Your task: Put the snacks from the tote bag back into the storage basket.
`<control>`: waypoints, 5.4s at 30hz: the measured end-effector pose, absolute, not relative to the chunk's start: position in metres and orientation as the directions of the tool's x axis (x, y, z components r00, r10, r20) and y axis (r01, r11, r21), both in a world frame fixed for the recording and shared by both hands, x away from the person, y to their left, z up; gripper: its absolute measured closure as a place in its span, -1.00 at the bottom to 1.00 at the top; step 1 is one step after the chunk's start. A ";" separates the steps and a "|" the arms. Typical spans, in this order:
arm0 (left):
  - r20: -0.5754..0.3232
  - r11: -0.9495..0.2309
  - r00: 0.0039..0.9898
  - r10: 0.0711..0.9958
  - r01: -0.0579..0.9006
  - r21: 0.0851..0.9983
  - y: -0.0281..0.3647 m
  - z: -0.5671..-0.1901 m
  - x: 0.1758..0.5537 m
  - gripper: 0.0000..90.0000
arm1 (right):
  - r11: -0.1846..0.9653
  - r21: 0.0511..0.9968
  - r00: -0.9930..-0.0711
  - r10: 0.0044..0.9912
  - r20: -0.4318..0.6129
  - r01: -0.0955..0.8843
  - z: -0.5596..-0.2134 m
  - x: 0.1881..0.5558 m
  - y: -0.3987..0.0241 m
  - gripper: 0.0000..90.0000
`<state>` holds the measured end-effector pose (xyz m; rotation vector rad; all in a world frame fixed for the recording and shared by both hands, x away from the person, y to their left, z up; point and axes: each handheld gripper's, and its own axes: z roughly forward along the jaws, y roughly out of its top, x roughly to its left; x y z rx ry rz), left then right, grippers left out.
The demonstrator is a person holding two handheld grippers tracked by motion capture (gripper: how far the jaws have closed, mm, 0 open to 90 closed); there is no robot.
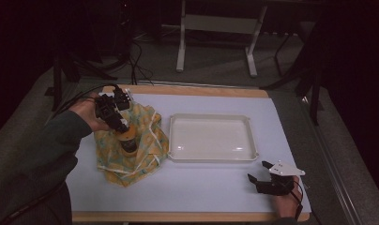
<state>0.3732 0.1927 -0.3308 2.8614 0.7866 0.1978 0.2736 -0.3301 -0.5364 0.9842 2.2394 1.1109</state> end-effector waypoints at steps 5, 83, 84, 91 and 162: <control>0.090 -0.849 0.854 0.513 0.490 0.197 0.192 -0.324 0.372 0.31 | 0.421 0.815 -0.643 0.761 -0.079 0.398 -0.536 0.274 -0.330 -0.57; 0.099 -0.916 0.925 0.366 0.340 0.214 0.140 -0.278 0.364 0.31 | 0.417 0.817 -0.645 0.761 -0.075 0.398 -0.536 0.274 -0.331 -0.57; 0.099 -0.918 0.927 0.361 0.335 0.213 0.137 -0.278 0.365 0.31 | 0.417 0.817 -0.644 0.761 -0.075 0.398 -0.536 0.274 -0.331 -0.57; 0.096 -0.923 0.934 0.344 0.318 0.218 0.126 -0.277 0.366 0.31 | 0.420 0.816 -0.646 0.760 -0.078 0.397 -0.536 0.274 -0.331 -0.57; 0.085 -0.958 0.970 0.228 0.208 0.198 0.050 -0.301 0.381 0.31 | 0.416 0.821 -0.647 0.758 -0.075 0.392 -0.536 0.273 -0.331 -0.57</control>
